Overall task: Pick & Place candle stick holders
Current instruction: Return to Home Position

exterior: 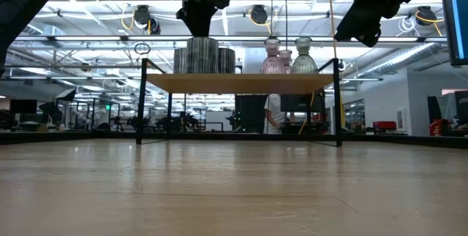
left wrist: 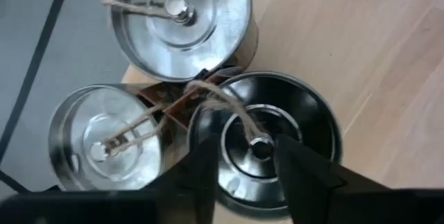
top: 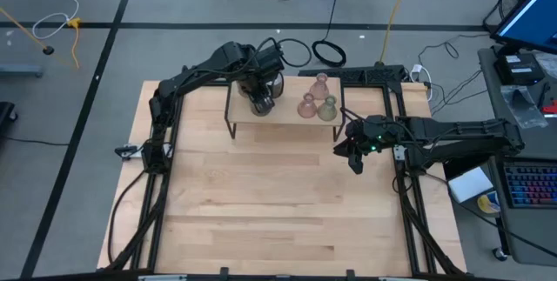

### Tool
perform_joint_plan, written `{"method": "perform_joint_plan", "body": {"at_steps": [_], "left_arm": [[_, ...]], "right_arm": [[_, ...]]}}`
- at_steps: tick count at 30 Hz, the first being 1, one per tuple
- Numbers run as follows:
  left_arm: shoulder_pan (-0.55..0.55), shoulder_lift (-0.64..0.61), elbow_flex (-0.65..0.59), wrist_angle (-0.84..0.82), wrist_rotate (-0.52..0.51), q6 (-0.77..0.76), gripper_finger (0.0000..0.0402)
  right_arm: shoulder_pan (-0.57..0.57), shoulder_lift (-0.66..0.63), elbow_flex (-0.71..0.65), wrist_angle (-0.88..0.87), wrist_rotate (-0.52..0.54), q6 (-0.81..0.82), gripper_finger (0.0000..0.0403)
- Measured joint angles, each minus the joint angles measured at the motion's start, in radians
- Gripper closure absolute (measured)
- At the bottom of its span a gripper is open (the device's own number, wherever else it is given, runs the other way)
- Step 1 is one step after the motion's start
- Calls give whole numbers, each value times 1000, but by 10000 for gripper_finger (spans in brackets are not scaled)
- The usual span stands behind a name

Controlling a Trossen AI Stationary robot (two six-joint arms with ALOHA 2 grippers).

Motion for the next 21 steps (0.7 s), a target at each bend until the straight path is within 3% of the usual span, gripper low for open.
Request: {"method": "perform_joint_plan", "body": {"at_steps": [9,21], "left_arm": [[0,-46,1,26,-14,-15,167],[-65,-343,-32,-6,-50,-130,158]], "right_arm": [[0,0,0,0,0,0,344],[0,0,0,-4,0,0,344]]}}
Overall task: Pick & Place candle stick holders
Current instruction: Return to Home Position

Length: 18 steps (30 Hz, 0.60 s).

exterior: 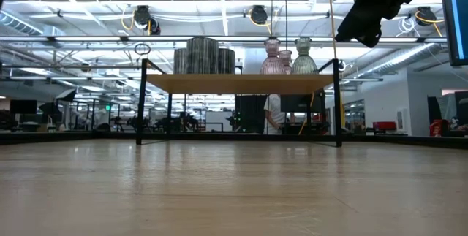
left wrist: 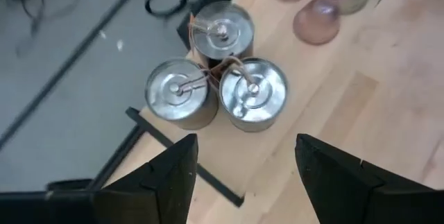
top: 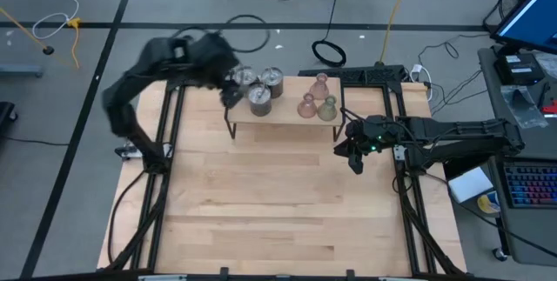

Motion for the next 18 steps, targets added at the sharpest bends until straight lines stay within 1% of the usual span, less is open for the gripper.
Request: {"method": "perform_joint_plan", "body": {"at_steps": [4,7,9,12,15,18], "left_arm": [[-82,-114,-77,8,-76,-34,158],[-156,-216,-191,35,-114,-107,158],[-217,-290,-298,71,-142,-161,158],[-314,-403,-483,170,-170,-237,158],[-408,-513,-673,299,-176,-274,158],[-483,-608,-829,417,-183,-294,158]], "right_arm": [[0,0,0,-4,1,19,344],[0,0,0,-11,0,8,344],[-1,0,0,-18,2,3,344],[-13,-1,0,-20,1,3,344],[-20,-9,0,-20,1,10,344],[-25,-28,0,-20,1,11,344]]}}
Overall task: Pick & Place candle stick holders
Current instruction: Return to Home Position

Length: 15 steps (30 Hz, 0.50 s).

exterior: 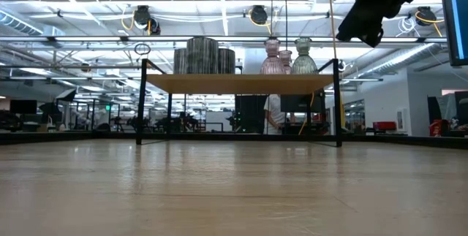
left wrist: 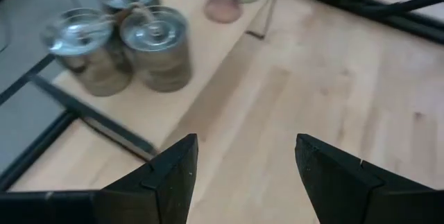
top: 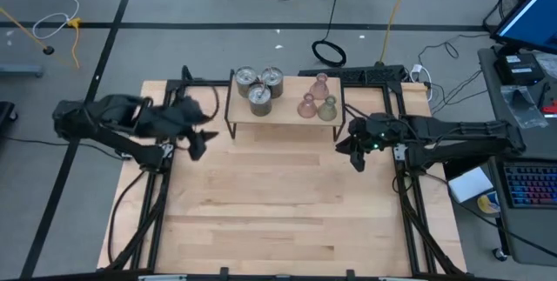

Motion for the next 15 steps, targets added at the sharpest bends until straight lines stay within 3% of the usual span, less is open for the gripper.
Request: {"method": "perform_joint_plan", "body": {"at_steps": [7,15], "left_arm": [[-101,-153,-253,249,-38,-24,158],[-197,-247,-479,567,-34,23,158]], "right_arm": [[0,-82,-24,24,6,0,344],[1,-226,-172,91,0,78,344]]}}
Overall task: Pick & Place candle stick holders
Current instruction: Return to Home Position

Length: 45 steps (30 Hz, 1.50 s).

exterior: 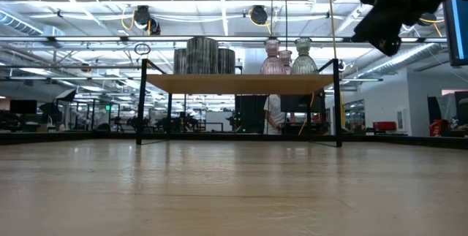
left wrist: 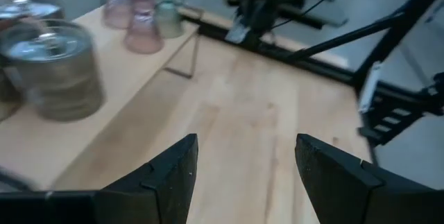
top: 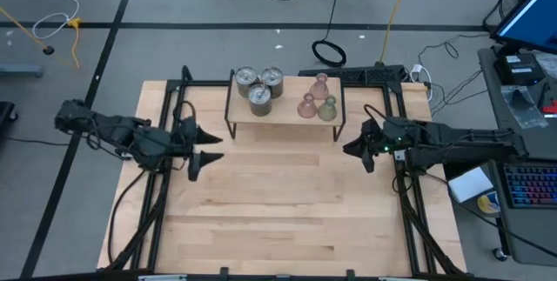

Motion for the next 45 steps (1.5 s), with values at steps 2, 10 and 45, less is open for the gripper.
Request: {"method": "perform_joint_plan", "body": {"at_steps": [2,10,45], "left_arm": [[-15,-14,-68,101,1,16,158],[-37,-87,-275,309,2,-7,158],[-36,-430,-697,685,-14,38,158]], "right_arm": [[0,-40,-32,1,0,14,344],[0,-226,-115,-7,0,16,344],[0,-482,-318,126,127,17,344]]}}
